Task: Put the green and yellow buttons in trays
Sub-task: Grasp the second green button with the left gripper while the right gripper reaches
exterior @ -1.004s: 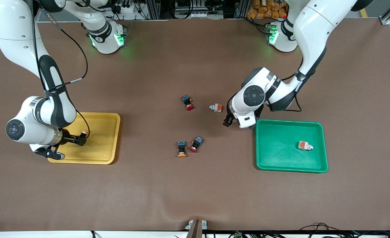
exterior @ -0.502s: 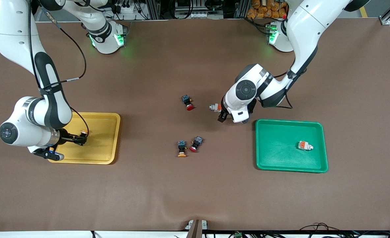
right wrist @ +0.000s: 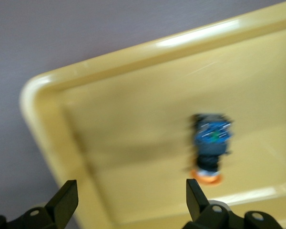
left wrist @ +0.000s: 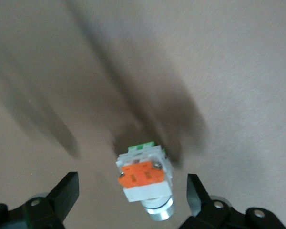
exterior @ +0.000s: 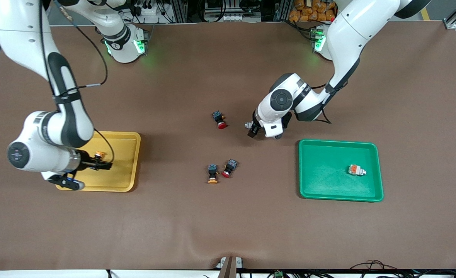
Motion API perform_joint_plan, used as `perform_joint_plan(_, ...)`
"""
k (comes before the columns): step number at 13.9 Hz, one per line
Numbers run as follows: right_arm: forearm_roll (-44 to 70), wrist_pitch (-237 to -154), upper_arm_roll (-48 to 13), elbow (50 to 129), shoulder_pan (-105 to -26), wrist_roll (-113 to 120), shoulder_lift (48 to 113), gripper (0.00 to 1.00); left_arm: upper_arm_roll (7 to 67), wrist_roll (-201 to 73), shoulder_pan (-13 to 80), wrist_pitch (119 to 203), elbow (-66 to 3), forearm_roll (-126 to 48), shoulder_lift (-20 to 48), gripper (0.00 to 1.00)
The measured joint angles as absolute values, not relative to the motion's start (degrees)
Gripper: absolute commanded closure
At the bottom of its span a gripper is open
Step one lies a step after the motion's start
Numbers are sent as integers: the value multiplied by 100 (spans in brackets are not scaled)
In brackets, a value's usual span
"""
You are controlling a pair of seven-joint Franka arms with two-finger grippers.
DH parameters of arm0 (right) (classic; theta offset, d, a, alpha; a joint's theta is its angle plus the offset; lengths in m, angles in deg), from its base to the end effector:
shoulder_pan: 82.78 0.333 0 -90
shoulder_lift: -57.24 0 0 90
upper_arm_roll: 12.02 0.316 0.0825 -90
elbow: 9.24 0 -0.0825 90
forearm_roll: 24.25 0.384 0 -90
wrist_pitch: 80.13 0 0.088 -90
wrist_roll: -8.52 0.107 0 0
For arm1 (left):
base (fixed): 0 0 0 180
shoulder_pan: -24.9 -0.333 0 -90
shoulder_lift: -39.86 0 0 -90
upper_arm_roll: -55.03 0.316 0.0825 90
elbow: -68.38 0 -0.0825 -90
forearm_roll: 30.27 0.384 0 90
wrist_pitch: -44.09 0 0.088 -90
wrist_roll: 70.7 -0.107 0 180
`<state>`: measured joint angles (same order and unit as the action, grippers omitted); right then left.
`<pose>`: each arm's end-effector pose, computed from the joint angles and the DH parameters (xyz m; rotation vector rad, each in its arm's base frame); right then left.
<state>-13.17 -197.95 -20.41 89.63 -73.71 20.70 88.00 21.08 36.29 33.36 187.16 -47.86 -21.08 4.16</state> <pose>0.6456 0.0258 0.2615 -3.0298 0.4506 0.3160 0.4391 -0.3993 0.1811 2.6520 1.5847 -0.3756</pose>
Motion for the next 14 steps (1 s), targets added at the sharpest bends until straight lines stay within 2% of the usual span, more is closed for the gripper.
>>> perform_joint_plan(1, -1317, -19697, -2040, 8882, -7219, 2280, 8791, 0, 2115, 3629, 3373, 18748, -4799, -2108, 393, 55)
perform_joint_plan(3, -1317, -19585, -2035, 8723, -7016, 2509, 8783, 0, 2132, 3617, 3403, 18798, -4809, -2044, 337, 97)
perform_joint_plan(4, -1317, -19574, -2034, 8662, -6944, 2588, 8783, 0, 2139, 3616, 3403, 18806, -4810, -1958, 316, 100)
perform_joint_plan(12, -955, -19580, -2006, 8115, -6112, 3763, 8782, 0, 2160, 3572, 3293, 18872, -4675, -1514, 399, 100)
perform_joint_plan(14, -856, -19615, -2003, 8066, -5914, 3791, 8787, 0, 2160, 3424, 3265, 18487, -4464, -1438, 669, 100)
